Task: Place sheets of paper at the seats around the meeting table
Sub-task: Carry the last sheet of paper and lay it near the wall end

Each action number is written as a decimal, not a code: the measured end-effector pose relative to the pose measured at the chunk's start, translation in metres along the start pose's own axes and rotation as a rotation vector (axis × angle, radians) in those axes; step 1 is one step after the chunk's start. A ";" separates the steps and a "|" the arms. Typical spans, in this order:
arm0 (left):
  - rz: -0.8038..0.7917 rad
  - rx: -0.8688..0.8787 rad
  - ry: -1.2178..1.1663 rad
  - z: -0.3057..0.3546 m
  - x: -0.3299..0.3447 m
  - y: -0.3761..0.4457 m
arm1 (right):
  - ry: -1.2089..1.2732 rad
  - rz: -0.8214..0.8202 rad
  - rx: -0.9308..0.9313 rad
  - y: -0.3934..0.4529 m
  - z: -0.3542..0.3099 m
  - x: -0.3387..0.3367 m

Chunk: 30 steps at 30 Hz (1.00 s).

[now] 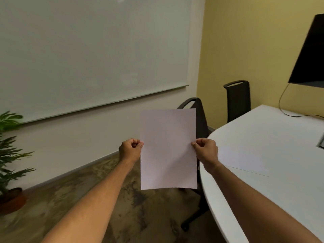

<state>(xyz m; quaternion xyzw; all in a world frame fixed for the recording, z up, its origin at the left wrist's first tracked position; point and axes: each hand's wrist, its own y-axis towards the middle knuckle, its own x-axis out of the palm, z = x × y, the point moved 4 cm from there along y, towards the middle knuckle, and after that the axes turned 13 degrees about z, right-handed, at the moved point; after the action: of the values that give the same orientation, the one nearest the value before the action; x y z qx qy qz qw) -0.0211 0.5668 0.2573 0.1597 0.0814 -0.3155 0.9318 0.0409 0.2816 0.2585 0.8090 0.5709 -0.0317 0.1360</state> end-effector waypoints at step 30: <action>-0.164 -0.060 0.053 -0.092 0.187 0.477 | -0.056 0.170 0.100 0.274 -0.009 0.398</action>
<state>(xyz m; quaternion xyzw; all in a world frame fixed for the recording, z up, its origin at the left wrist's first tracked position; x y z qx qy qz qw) 0.4146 0.8517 0.2410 0.1329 0.1282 -0.3839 0.9047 0.4333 0.5634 0.2355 0.8592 0.4938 -0.0712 0.1135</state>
